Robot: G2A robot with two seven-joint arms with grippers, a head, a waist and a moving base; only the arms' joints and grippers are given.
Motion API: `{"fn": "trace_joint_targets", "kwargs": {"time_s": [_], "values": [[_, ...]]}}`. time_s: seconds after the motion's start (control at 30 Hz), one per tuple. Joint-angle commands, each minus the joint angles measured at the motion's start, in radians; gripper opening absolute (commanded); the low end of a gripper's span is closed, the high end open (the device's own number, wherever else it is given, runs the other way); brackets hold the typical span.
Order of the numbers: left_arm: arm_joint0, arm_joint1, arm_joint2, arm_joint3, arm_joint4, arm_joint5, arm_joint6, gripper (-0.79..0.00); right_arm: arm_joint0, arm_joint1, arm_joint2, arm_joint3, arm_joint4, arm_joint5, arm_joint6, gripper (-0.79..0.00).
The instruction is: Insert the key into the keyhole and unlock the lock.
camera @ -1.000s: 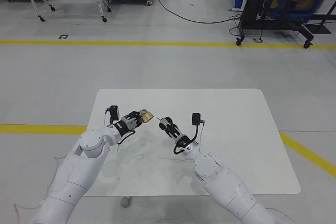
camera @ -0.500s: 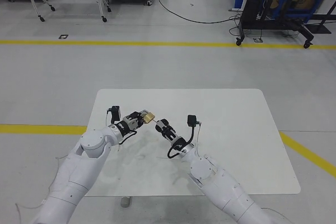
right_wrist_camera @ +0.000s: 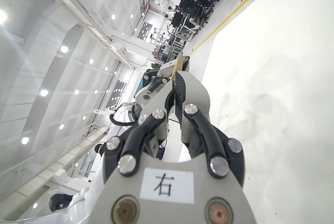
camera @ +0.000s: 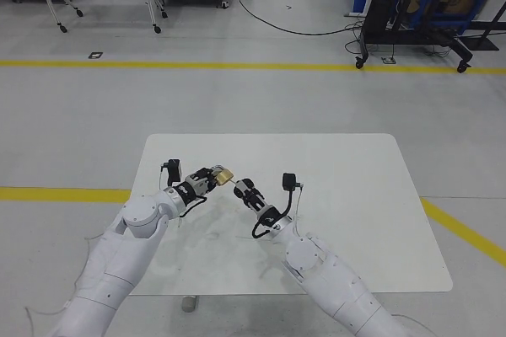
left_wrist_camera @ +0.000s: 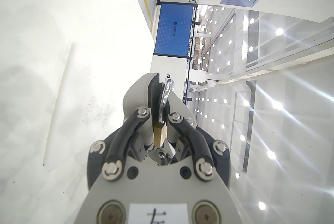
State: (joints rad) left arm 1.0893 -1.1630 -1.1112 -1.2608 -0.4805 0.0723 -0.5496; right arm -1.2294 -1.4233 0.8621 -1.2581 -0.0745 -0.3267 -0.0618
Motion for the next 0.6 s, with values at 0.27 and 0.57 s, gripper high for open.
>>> {"fn": "trace_joint_targets", "kwargs": {"time_s": [0.27,0.57], "values": [[0.003,-0.005,0.003,-0.006,0.015,0.006,-0.006,-0.785,0.004,-0.009,0.009,0.017,-0.010,0.009,0.017,-0.785],[0.008,-0.010,-0.005,-0.008,0.014,0.011,0.001,-0.785,-0.011,-0.016,0.008,0.001,-0.037,0.008,0.032,-0.785]]}}
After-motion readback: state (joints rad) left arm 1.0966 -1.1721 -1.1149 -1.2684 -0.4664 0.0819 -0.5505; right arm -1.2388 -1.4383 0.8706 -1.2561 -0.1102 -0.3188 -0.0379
